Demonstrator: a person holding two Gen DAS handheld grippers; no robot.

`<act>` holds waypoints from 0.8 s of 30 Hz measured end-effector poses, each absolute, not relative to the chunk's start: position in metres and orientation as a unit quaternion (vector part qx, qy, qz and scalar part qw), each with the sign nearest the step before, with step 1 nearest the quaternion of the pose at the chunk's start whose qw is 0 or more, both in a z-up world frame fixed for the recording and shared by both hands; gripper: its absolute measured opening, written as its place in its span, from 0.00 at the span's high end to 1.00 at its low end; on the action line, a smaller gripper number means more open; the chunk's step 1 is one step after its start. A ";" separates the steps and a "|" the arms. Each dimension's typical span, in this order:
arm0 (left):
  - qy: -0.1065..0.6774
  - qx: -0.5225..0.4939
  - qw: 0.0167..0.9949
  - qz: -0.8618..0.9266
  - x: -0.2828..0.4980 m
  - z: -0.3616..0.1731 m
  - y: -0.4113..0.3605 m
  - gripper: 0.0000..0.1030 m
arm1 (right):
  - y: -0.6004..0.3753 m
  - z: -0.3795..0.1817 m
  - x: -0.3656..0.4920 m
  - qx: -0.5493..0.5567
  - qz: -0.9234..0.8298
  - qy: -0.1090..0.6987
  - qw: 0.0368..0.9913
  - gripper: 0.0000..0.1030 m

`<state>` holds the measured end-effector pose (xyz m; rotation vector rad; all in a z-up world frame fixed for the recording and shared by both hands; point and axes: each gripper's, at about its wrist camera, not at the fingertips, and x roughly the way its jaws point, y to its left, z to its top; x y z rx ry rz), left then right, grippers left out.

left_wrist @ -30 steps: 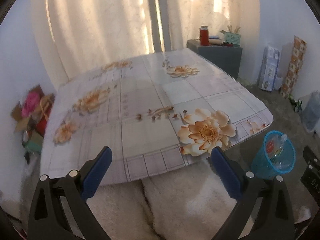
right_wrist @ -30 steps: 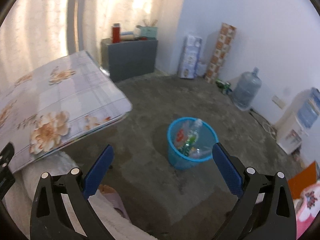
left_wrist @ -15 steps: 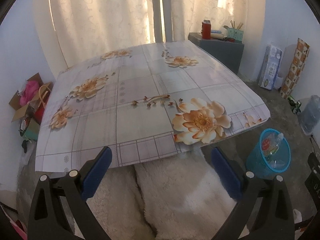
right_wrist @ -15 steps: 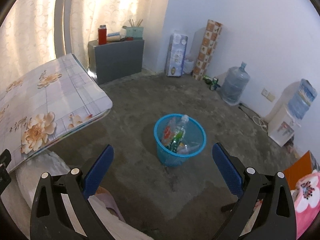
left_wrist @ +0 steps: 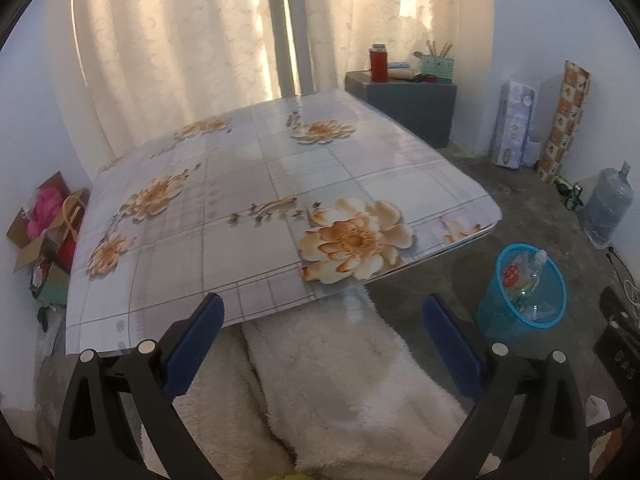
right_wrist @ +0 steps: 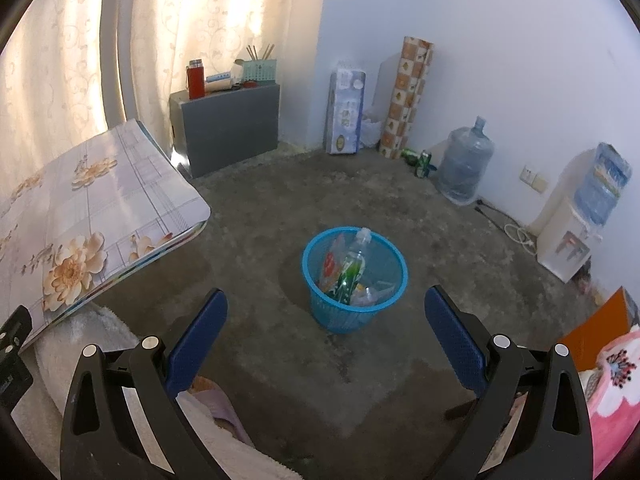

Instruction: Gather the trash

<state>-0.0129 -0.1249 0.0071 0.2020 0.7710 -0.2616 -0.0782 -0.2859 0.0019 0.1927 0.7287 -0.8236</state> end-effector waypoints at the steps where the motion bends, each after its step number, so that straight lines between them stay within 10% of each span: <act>1: 0.373 0.099 0.913 -0.130 -0.014 0.008 -0.126 0.06 | -0.285 0.002 -0.078 0.092 -0.390 0.346 0.848 0.08; 24: 0.378 0.088 0.908 -0.158 -0.014 0.010 -0.132 0.05 | -0.284 0.001 -0.079 0.093 -0.397 0.348 0.844 0.08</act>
